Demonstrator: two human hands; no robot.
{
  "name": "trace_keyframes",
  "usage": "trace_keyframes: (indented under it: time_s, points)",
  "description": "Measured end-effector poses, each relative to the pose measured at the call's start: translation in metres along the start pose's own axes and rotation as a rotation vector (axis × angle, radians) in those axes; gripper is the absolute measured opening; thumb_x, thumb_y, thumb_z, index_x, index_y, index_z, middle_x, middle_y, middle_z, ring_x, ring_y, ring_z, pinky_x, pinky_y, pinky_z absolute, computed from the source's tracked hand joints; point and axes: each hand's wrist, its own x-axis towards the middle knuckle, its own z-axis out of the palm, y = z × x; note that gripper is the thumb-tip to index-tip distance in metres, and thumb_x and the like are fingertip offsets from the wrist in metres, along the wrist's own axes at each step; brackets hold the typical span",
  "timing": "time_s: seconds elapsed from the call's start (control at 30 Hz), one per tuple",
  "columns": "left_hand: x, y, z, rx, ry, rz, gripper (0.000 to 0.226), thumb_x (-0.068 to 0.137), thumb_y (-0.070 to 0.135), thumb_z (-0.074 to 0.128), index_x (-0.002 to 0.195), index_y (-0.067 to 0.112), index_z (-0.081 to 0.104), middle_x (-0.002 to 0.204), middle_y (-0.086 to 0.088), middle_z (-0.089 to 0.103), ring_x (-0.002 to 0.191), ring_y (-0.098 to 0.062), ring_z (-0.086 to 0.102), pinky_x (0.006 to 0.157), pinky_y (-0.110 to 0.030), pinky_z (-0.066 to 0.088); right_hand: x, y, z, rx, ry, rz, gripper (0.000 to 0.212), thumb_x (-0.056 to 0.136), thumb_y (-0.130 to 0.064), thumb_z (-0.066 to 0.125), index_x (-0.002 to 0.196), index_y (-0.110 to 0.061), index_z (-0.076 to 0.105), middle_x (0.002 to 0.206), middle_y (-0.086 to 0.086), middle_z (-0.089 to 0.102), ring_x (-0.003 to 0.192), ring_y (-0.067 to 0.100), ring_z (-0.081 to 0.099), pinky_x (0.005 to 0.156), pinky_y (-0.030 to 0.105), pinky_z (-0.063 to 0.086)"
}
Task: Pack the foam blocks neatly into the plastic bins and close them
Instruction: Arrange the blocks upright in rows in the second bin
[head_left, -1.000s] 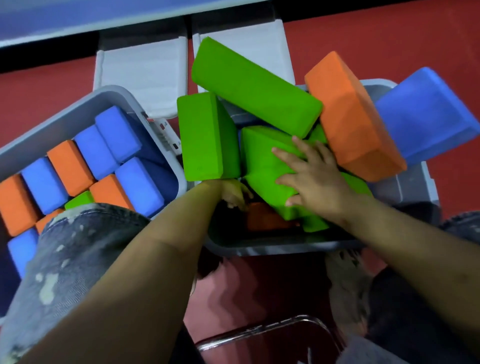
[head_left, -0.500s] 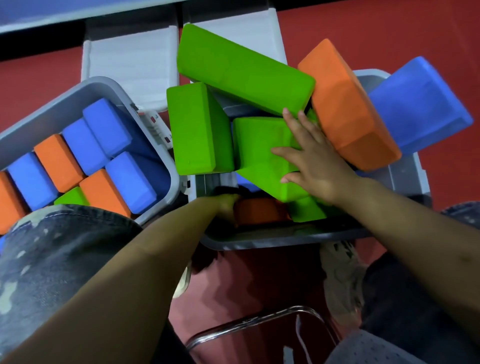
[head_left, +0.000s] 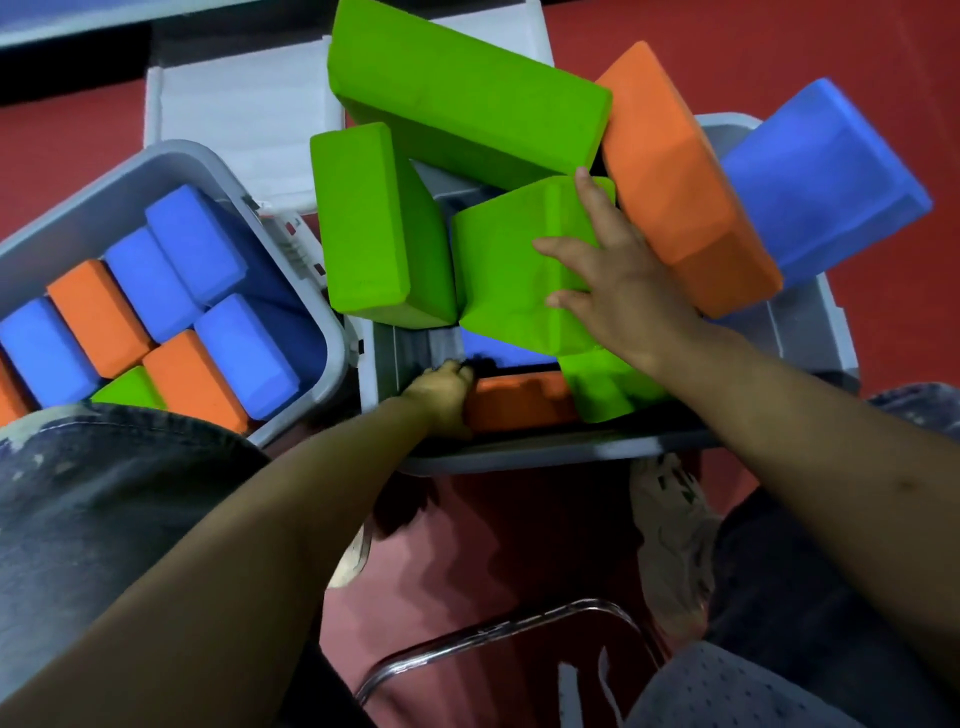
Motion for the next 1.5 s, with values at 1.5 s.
trace_keyframes:
  time_s: [1.5]
  points:
    - [-0.166, 0.062, -0.084, -0.051, 0.997, 0.164, 0.091, 0.061, 0.077, 0.041, 0.139, 0.03, 0.046, 0.101, -0.006, 0.065, 0.103, -0.029, 0.057, 0.081, -0.039, 0.035, -0.033, -0.072, -0.016, 0.191, -0.555, -0.016, 0.108, 0.071, -0.007, 0.074, 0.151, -0.018, 0.003, 0.159, 0.009, 0.004, 0.146, 0.019, 0.01, 0.118, 0.024, 0.012]
